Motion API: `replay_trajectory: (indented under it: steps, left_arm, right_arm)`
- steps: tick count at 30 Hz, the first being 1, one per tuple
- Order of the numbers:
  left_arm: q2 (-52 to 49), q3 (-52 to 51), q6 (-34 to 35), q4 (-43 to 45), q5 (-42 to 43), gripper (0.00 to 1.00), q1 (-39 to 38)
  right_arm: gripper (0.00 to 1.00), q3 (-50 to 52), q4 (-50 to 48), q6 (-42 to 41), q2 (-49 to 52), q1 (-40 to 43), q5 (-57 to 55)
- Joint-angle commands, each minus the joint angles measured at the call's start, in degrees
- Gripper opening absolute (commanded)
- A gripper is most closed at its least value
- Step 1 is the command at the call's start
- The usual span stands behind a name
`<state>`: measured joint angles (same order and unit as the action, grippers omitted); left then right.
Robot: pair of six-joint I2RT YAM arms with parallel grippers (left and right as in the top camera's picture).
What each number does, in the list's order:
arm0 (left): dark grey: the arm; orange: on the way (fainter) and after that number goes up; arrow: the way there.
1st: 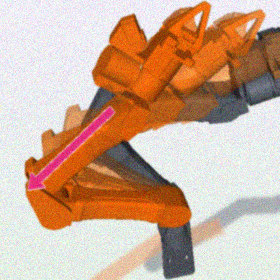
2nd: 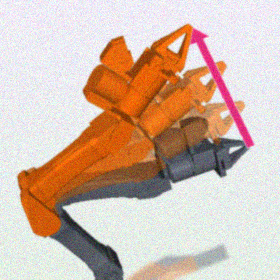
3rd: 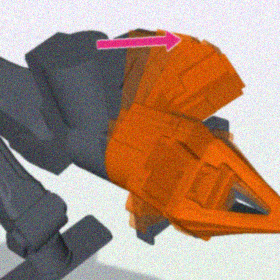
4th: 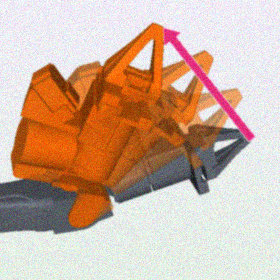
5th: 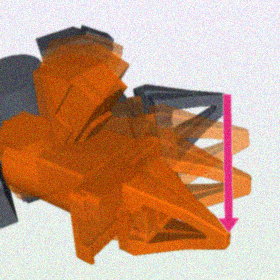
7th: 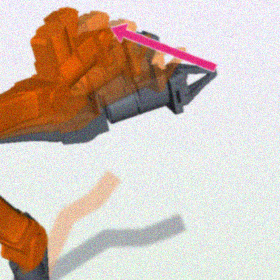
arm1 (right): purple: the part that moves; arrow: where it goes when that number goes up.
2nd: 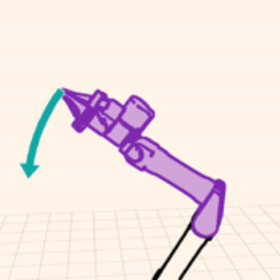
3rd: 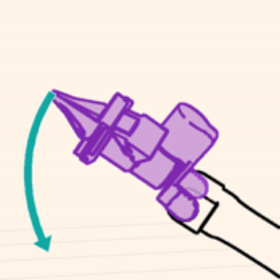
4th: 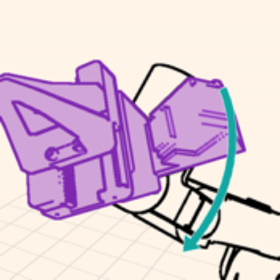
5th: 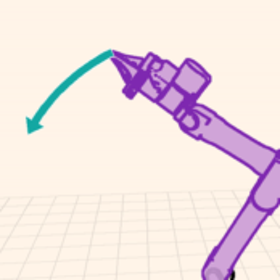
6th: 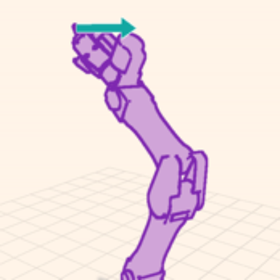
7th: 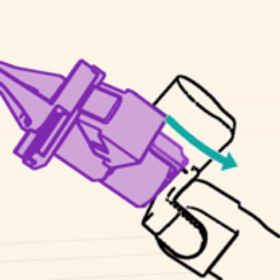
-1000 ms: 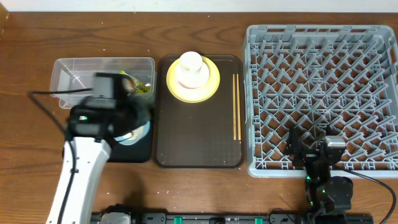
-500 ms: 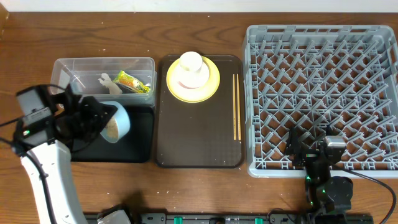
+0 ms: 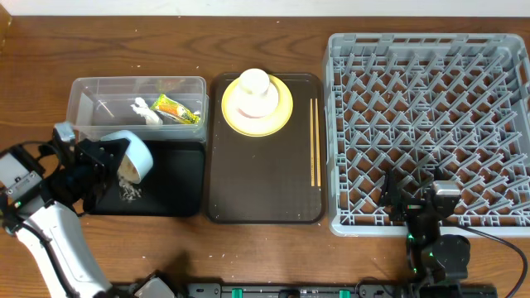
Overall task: Sort waste into correct bins and load items into the dishwasher rack
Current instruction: 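Tip the bowl with the left gripper to dump rice onto the black tray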
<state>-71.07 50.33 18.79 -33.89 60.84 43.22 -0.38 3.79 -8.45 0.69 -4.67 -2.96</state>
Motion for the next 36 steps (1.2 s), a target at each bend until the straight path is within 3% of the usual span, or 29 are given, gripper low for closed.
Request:
replay_trajectory:
  steps: [1,5,15,31,36]
  left_arm:
    - [-2.5,-1.7,0.3,2.6,7.3,0.06,2.1]
    - [-6.9,-2.6,0.3,6.4,12.4,0.06,4.2]
    - [-17.6,-3.3,-3.1,6.2,29.3,0.06,4.6]
    - [-18.2,-3.3,-3.7,0.1,29.3,0.06,-2.7]
    - [-18.2,-3.3,-2.5,0.2,29.3,0.06,-0.9]
  right_arm:
    - [0.99,0.1,0.2,0.8,-0.2,0.4,0.0]
    - [0.99,0.1,0.2,0.8,-0.2,0.4,0.0]
    - [0.99,0.1,0.2,0.8,-0.2,0.4,0.0]
    - [0.99,0.1,0.2,0.8,-0.2,0.4,0.0]
    - [0.99,0.1,0.2,0.8,-0.2,0.4,0.0]
